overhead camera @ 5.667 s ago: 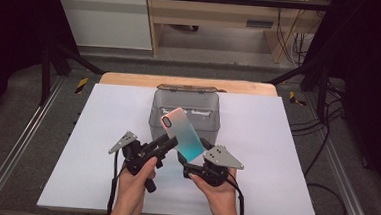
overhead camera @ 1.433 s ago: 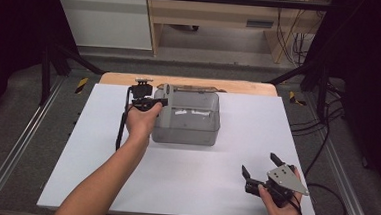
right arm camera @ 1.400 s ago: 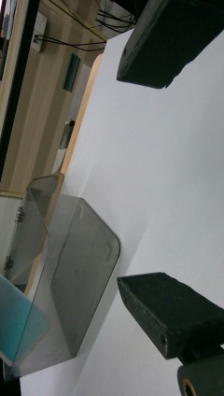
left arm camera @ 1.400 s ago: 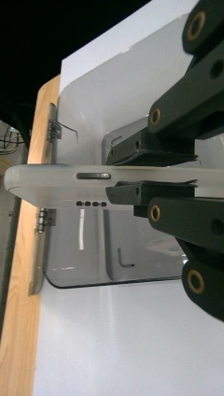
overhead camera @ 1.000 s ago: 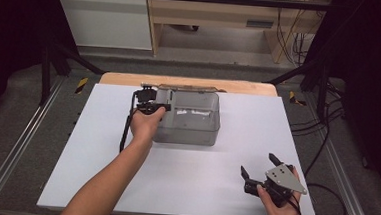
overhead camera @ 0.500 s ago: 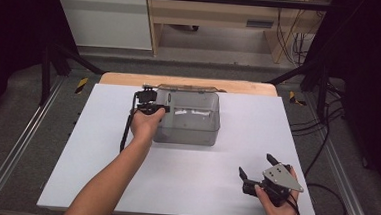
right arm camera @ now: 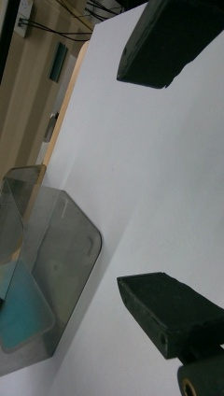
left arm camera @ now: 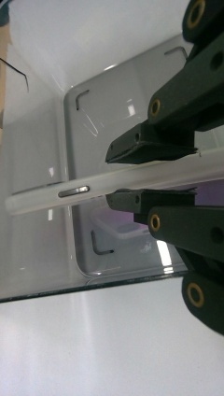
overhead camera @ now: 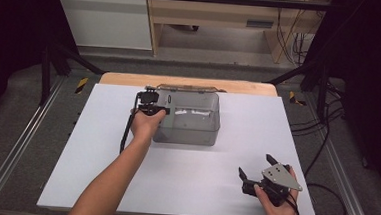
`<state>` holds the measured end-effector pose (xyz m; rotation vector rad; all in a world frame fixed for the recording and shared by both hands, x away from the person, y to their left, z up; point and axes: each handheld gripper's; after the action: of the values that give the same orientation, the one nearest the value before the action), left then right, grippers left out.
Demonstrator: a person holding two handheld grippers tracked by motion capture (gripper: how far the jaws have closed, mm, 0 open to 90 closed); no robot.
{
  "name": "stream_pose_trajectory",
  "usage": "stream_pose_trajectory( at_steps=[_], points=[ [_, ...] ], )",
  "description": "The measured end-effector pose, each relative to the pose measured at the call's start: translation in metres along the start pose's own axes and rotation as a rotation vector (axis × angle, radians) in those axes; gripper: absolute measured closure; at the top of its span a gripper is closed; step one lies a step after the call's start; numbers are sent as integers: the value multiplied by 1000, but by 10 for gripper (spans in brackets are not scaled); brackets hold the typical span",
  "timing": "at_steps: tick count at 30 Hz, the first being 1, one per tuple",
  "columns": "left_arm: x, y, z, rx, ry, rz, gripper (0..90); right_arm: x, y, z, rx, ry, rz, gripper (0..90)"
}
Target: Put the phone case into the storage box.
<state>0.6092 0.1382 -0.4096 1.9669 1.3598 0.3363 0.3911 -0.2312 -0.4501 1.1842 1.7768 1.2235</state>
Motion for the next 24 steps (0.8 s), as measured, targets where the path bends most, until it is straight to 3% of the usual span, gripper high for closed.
stream_pose_trajectory(
  at_steps=[10, 15, 24],
  points=[
    [-4, -1, 1, 0, 42, 20, 744, 0, 0, 0, 3, 2, -3, 39],
    [-4, -1, 0, 0, 47, 6, 745, 0, 0, 0, 4, 5, -3, 39],
    [-6, 0, -1, 0, 78, 14, 758, 1, -1, 1, 11, 16, -5, 39]
  ],
)
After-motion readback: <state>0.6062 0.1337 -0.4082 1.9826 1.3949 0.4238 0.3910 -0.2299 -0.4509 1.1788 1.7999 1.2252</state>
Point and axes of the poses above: each handheld gripper's, and its own axes: z roughly forward along the jaws, y roughly out of its top, x roughly to its left, and after that the axes turned 8 degrees about z, right-handed
